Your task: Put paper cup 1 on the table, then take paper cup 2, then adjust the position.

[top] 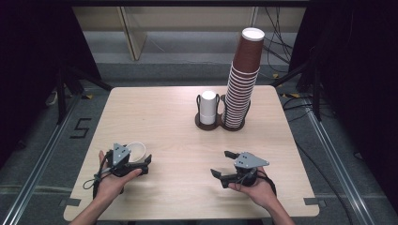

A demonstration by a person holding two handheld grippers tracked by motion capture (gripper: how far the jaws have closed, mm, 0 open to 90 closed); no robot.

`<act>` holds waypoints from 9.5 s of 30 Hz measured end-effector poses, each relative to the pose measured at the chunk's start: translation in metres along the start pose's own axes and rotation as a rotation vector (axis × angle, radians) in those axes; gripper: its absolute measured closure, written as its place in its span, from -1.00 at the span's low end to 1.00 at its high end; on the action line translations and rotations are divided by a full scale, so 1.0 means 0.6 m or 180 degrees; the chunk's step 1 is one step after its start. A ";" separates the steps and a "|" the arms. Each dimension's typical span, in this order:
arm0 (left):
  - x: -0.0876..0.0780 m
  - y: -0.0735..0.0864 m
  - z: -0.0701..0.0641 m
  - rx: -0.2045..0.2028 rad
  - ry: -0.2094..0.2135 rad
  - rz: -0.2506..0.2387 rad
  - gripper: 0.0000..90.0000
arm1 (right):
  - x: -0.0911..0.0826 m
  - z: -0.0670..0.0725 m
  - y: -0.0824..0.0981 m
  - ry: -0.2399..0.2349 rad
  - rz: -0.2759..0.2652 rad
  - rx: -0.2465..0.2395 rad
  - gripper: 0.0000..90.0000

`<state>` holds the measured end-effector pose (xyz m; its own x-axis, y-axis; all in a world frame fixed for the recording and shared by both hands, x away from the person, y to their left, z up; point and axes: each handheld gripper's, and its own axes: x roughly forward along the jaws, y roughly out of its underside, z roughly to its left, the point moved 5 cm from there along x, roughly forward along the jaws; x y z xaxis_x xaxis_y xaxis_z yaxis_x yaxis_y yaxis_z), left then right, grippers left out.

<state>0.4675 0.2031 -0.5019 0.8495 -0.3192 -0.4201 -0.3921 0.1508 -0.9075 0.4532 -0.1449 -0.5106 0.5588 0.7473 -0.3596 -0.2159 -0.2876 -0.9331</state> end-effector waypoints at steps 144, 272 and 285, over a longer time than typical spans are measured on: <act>0.306 -0.468 -0.364 0.0416 0.1203 -0.1039 -0.86 | -0.059 -0.314 -0.478 0.1476 -0.1235 0.0603 -0.56; 0.029 -0.084 -0.302 0.1056 0.1711 -0.0644 -1.00 | -0.046 -0.032 -0.120 0.0469 -0.0808 0.1418 -0.58; 0.040 -0.089 -0.310 0.0928 0.1780 -0.0680 -1.00 | -0.018 -0.014 -0.101 0.0210 -0.0698 0.1821 -0.58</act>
<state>0.4429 0.0134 -0.4642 0.5561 -0.7955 -0.2407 -0.0571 0.2523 -0.9660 0.4669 -0.1408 -0.4502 0.6833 0.7087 -0.1755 -0.4754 0.2495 -0.8436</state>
